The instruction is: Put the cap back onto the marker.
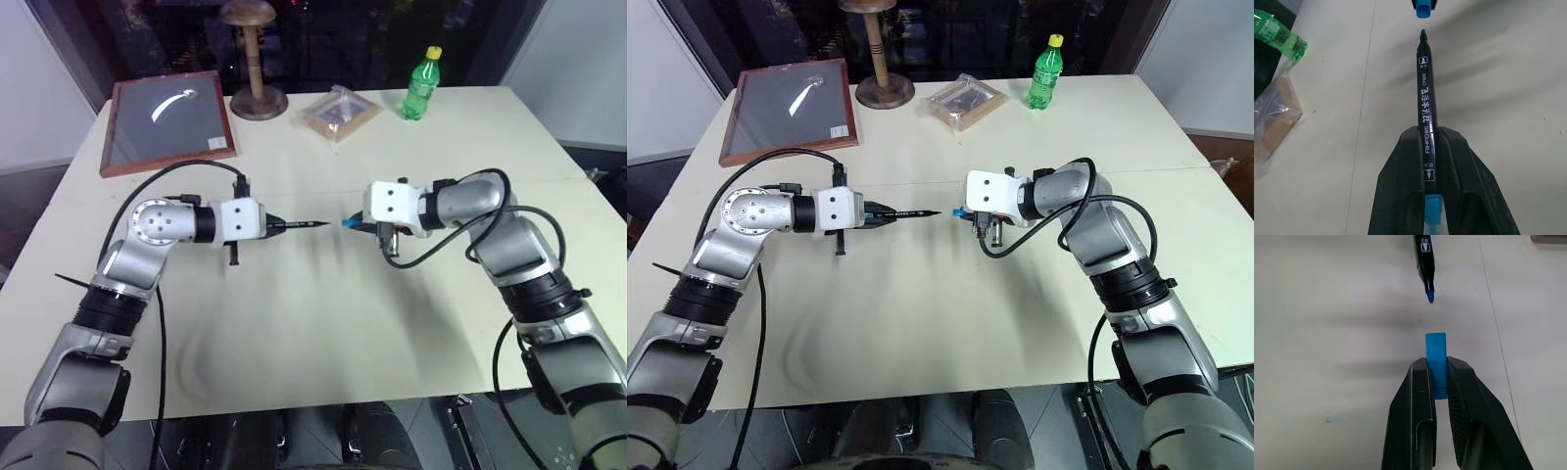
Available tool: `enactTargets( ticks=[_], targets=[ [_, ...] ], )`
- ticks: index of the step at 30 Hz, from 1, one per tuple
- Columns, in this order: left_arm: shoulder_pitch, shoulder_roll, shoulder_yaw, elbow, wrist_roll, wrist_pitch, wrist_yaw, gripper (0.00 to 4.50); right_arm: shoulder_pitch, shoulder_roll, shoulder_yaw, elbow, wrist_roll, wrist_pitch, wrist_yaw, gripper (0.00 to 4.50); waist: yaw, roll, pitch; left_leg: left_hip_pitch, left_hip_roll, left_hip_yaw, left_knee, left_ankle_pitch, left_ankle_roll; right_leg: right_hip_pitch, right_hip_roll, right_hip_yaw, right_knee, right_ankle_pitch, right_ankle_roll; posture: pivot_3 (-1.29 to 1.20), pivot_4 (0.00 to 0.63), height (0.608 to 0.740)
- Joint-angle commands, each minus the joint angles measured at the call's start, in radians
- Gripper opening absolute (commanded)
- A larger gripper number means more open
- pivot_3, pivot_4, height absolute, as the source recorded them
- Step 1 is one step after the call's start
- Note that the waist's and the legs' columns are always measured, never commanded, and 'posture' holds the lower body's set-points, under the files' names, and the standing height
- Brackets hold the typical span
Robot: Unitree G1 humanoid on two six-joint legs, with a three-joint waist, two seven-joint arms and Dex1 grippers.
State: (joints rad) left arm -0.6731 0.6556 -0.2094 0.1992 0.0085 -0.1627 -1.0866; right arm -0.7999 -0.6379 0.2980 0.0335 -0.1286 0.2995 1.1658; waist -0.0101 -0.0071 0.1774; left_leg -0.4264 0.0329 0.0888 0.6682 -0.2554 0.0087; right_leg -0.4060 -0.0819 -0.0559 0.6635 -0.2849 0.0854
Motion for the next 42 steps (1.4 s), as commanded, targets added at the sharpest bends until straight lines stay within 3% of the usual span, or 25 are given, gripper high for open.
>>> enactTargets(
  ticks=[1, 42],
  targets=[
    [-0.012, -0.005, 0.005, -0.04, 0.004, 0.001, 0.015, 0.0, -0.022, 0.006, -0.01, -0.046, 0.019, 0.007, -0.009, 0.01, -0.001, 0.0, 0.0, 0.0, 0.0, 0.0, 0.0, 0.0, 0.0, 0.0, 0.0, 0.0, 0.0, 0.0, 0.0, 0.0, 0.15, 0.74],
    [-0.012, -0.025, -0.007, -0.07, 0.005, 0.018, 0.012, 0.0, -0.059, 0.052, 0.021, -0.041, 0.024, 0.024, -0.029, 0.01, -0.002, 0.0, 0.0, 0.0, 0.0, 0.0, 0.0, 0.0, 0.0, 0.0, 0.0, 0.0, 0.0, 0.0, 0.0, 0.0, 0.15, 0.74]
  ],
)
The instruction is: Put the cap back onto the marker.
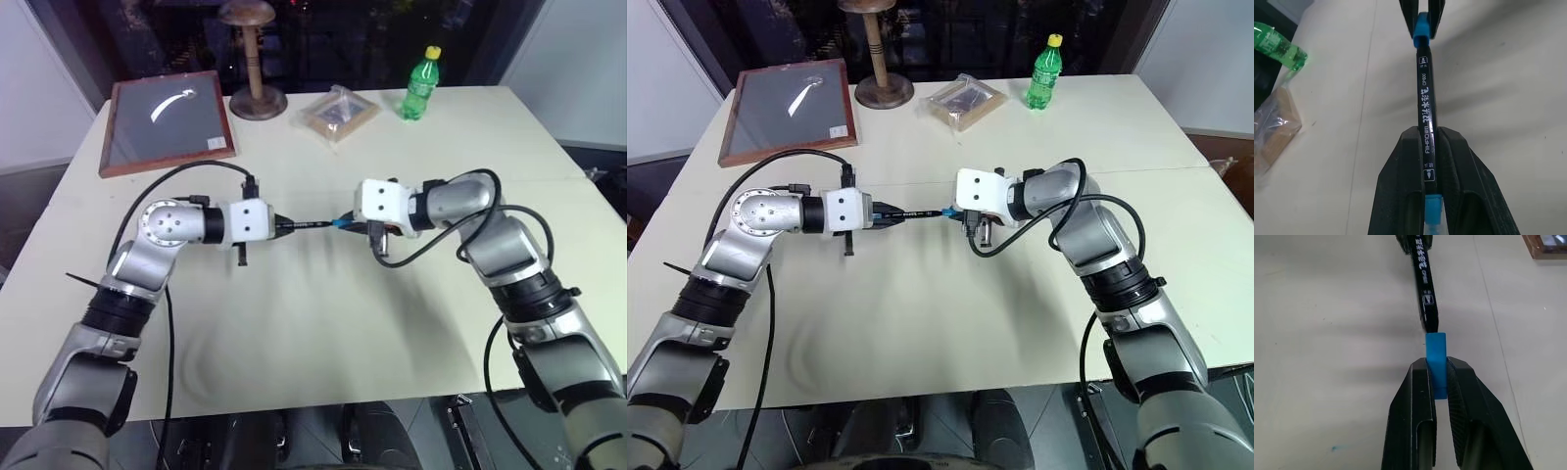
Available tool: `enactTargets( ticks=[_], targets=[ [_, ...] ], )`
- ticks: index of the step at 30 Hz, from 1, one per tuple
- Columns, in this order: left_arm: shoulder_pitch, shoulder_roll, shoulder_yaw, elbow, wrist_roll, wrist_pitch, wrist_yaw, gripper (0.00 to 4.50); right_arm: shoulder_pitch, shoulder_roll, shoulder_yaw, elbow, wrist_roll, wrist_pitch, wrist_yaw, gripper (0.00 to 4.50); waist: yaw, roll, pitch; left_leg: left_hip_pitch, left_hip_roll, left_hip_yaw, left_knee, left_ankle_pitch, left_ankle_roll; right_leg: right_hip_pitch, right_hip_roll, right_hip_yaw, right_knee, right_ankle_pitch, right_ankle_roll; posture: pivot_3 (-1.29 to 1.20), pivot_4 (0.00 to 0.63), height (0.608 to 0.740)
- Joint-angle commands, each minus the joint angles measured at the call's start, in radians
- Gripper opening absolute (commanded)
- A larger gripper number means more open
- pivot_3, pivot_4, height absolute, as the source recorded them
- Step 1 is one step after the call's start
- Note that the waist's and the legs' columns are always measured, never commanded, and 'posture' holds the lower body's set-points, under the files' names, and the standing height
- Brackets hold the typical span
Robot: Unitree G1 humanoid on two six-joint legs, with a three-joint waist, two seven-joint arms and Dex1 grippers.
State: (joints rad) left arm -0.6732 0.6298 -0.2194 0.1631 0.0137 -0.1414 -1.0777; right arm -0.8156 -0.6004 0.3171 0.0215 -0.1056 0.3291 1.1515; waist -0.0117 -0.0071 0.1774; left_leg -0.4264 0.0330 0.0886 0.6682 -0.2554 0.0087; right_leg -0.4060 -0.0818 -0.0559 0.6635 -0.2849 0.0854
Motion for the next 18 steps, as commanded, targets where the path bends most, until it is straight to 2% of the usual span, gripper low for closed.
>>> enactTargets(
  ticks=[1, 11, 18],
  targets=[
    [-0.012, 0.001, 0.003, -0.035, -0.001, -0.003, 0.003, 0.0, -0.046, 0.018, 0.005, -0.027, -0.001, -0.006, -0.016, 0.01, 0.0, 0.0, 0.0, 0.0, 0.0, 0.0, 0.0, 0.0, 0.0, 0.0, 0.0, 0.0, 0.0, 0.0, 0.0, 0.0, 0.15, 0.74],
    [-0.017, 0.004, -0.004, -0.022, 0.037, -0.024, 0.02, 0.0, -0.058, 0.045, 0.061, -0.025, -0.067, -0.018, -0.044, 0.01, 0.0, 0.0, 0.0, 0.0, 0.0, 0.0, 0.0, 0.0, 0.0, 0.0, 0.0, 0.0, 0.0, 0.0, 0.0, 0.0, 0.15, 0.74],
    [-0.02, -0.001, -0.018, 0.014, 0.084, -0.114, 0.034, 0.0, -0.054, 0.083, 0.1, -0.028, -0.113, -0.012, -0.072, 0.01, 0.0, 0.0, 0.0, 0.0, 0.0, 0.0, 0.0, 0.0, 0.0, 0.0, 0.0, 0.0, 0.0, 0.0, 0.0, 0.0, 0.15, 0.74]
  ],
)
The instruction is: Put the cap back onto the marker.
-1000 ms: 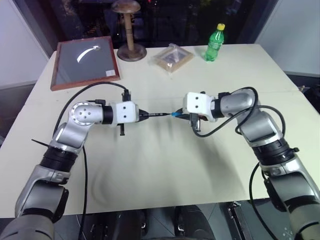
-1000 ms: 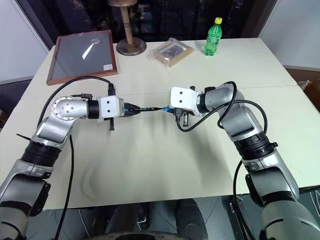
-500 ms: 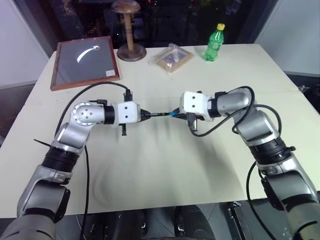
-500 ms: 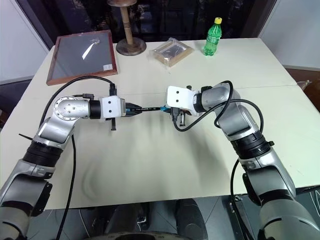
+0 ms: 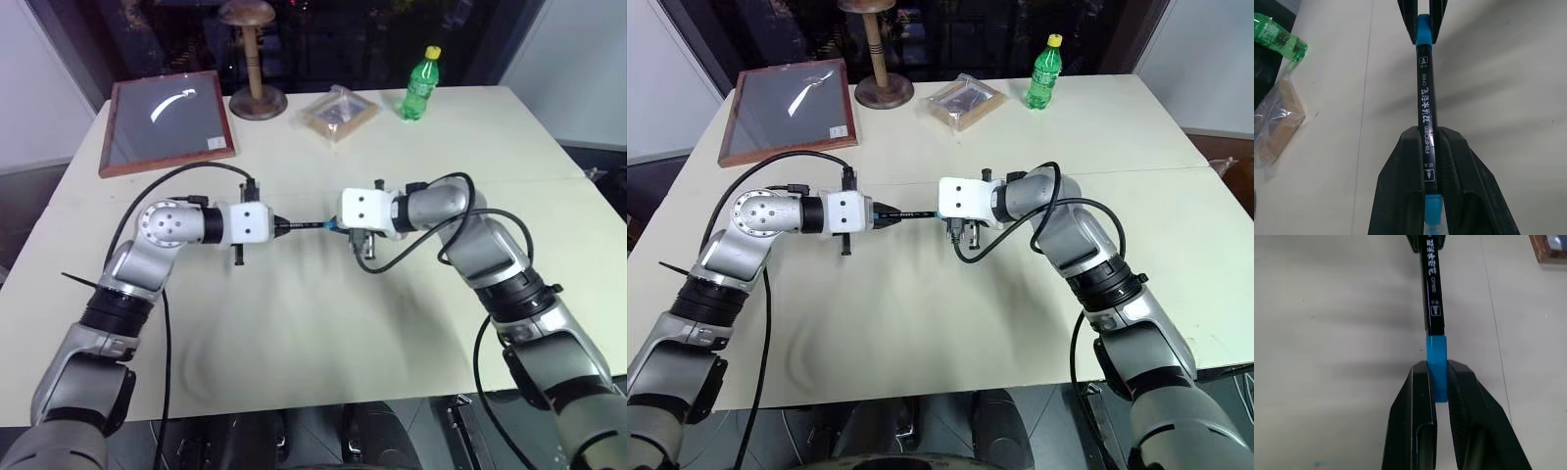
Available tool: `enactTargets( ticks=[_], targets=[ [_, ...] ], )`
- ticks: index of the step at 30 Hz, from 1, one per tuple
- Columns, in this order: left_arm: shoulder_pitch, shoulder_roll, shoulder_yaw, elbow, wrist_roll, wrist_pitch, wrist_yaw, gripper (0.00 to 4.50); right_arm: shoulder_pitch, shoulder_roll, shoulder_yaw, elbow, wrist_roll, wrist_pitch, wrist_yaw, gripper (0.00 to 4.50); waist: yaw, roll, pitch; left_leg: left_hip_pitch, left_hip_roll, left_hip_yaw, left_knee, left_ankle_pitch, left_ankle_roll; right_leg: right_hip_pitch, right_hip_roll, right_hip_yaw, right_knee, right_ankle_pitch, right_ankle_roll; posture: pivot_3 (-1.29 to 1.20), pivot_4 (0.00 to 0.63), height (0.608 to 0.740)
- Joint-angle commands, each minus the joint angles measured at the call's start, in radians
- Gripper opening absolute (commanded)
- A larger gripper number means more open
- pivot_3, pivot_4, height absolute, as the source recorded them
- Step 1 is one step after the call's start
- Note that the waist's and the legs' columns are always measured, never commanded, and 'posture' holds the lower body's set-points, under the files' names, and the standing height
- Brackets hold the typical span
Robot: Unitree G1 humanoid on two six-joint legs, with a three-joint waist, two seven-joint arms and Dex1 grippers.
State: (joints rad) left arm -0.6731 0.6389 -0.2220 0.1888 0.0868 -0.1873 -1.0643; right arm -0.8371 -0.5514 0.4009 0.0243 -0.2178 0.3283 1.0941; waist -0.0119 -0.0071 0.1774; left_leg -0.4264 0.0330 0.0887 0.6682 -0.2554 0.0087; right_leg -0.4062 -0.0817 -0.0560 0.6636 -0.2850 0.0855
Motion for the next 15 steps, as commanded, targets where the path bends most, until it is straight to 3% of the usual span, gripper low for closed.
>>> enactTargets(
  ticks=[1, 15],
  targets=[
    [-0.022, -0.012, -0.016, -0.004, 0.017, -0.086, 0.025, 0.0, -0.033, 0.041, 0.022, -0.032, -0.007, -0.011, -0.017, 0.01, 0.0, 0.0, 0.0, 0.0, 0.0, 0.0, 0.0, 0.0, 0.0, 0.0, 0.0, 0.0, 0.0, 0.0, 0.0, 0.0, 0.15, 0.74],
    [-0.033, -0.028, -0.002, 0.056, 0.054, -0.137, 0.065, 0.0, -0.039, 0.104, 0.078, -0.053, -0.101, 0.034, -0.049, 0.01, 0.0, 0.0, 0.0, 0.0, 0.0, 0.0, 0.0, 0.0, 0.0, 0.0, 0.0, 0.0, 0.0, 0.0, 0.0, 0.0, 0.15, 0.74]
  ],
)
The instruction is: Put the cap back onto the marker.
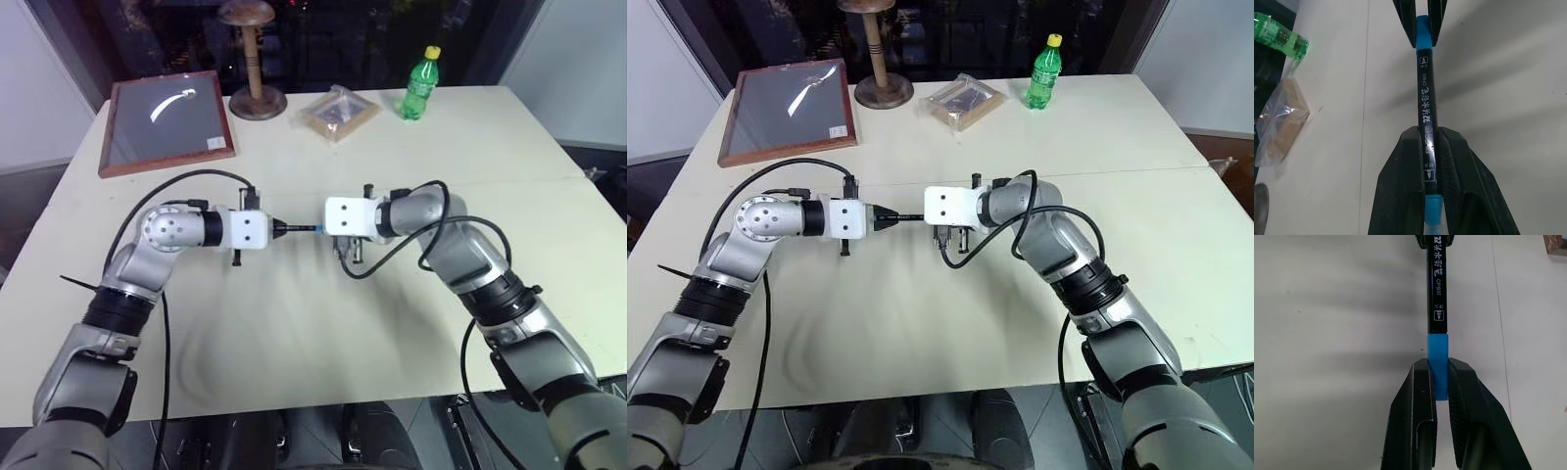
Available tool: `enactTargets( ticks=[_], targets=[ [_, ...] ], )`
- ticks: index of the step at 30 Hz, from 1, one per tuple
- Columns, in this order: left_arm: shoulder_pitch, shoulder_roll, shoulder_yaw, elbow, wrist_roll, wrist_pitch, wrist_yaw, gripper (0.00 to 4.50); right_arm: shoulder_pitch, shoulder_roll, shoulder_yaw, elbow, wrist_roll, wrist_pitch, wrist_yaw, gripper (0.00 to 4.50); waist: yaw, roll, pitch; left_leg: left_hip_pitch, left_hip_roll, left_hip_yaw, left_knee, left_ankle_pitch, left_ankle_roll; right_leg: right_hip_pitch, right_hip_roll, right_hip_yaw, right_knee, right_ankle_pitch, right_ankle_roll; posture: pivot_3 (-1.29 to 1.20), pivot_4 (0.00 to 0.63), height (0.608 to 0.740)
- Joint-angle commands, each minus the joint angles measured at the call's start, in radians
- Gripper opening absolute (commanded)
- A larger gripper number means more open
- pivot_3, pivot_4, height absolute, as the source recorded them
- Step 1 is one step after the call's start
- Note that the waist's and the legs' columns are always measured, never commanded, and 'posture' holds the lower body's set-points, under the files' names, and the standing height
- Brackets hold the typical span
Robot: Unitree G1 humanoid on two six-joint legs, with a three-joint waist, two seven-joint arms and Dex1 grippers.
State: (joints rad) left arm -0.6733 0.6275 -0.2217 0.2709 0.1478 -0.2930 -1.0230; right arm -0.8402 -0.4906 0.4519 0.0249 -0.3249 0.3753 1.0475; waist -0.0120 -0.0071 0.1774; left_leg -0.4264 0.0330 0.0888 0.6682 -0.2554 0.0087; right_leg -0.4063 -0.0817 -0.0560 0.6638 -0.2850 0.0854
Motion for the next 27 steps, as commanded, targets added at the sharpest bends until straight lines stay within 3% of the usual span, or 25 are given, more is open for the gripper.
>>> enactTargets(
  ticks=[1, 27],
  targets=[
    [-0.034, -0.014, -0.004, -0.021, -0.004, -0.035, 0.023, 0.0, -0.035, 0.045, 0.03, -0.054, -0.001, -0.013, -0.002, 0.01, 0.0, 0.0, 0.0, 0.0, 0.0, 0.0, 0.0, 0.0, 0.0, 0.0, 0.0, 0.0, 0.0, 0.0, 0.0, 0.0, 0.15, 0.74],
    [-0.077, -0.051, 0.009, 0.023, 0.002, -0.108, 0.084, 0.0, -0.04, 0.143, 0.065, -0.089, -0.069, -0.025, -0.007, 0.01, 0.0, 0.0, 0.0, 0.0, 0.0, 0.0, 0.0, 0.0, 0.0, 0.0, 0.0, 0.0, 0.0, 0.0, 0.0, 0.0, 0.15, 0.74]
  ],
)
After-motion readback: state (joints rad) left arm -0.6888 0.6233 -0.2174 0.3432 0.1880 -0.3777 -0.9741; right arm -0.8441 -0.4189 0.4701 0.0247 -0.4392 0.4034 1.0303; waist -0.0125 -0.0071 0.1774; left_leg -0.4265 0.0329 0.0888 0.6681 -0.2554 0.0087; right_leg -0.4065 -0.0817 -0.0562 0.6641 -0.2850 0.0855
